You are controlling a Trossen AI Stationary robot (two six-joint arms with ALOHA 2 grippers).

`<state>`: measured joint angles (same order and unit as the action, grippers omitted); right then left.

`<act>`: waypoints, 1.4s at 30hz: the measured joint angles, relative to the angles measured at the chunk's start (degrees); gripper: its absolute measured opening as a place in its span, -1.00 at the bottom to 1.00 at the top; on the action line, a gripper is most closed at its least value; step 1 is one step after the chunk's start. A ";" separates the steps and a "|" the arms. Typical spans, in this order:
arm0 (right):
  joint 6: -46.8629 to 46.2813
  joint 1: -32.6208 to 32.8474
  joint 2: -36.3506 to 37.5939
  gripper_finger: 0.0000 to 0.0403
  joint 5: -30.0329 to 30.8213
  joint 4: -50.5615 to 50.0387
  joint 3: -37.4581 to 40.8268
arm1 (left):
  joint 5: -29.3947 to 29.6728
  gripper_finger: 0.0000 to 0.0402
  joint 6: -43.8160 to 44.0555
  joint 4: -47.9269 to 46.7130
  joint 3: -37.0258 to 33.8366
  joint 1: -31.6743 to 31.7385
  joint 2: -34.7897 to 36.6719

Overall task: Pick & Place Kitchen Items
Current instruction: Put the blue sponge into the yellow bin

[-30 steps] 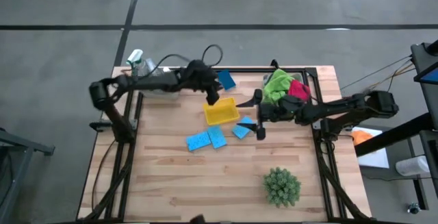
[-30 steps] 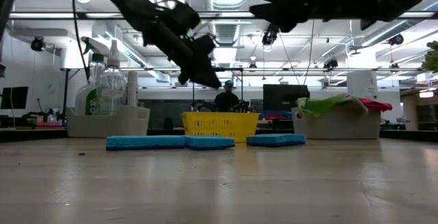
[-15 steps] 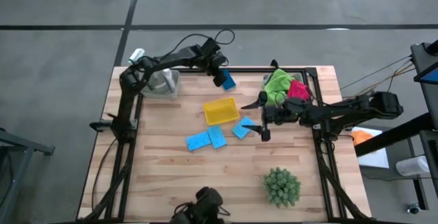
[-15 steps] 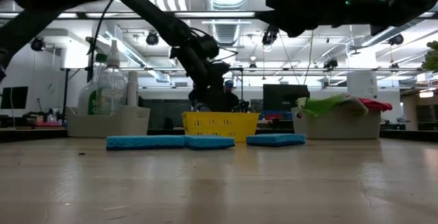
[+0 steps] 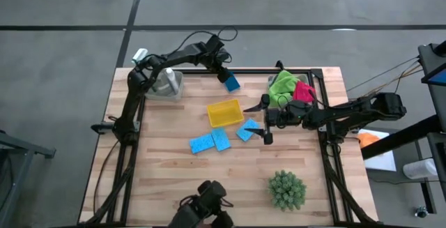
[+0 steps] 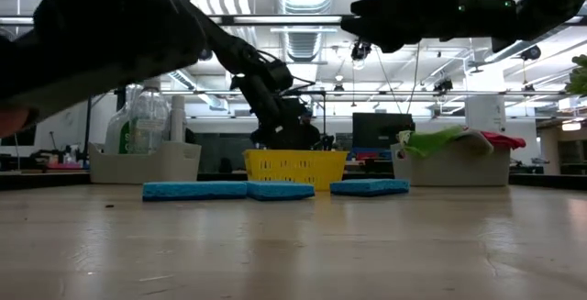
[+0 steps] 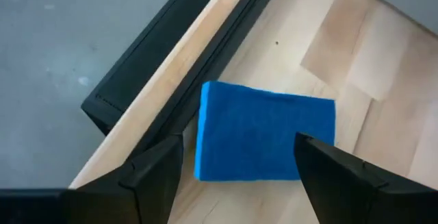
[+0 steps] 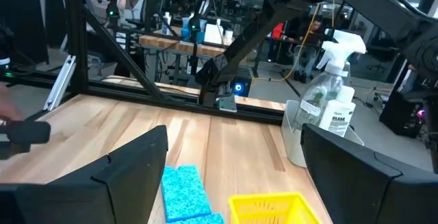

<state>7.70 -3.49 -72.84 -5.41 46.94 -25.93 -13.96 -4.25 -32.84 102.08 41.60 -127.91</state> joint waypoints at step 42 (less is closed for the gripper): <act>0.54 0.00 0.09 0.64 -0.04 0.59 -0.02 | 1.05 -0.93 -8.02 -8.93 -0.04 -0.64 -0.52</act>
<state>8.25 -3.49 -72.75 -5.45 47.53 -25.96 -12.91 -12.27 -41.77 102.04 40.96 -128.43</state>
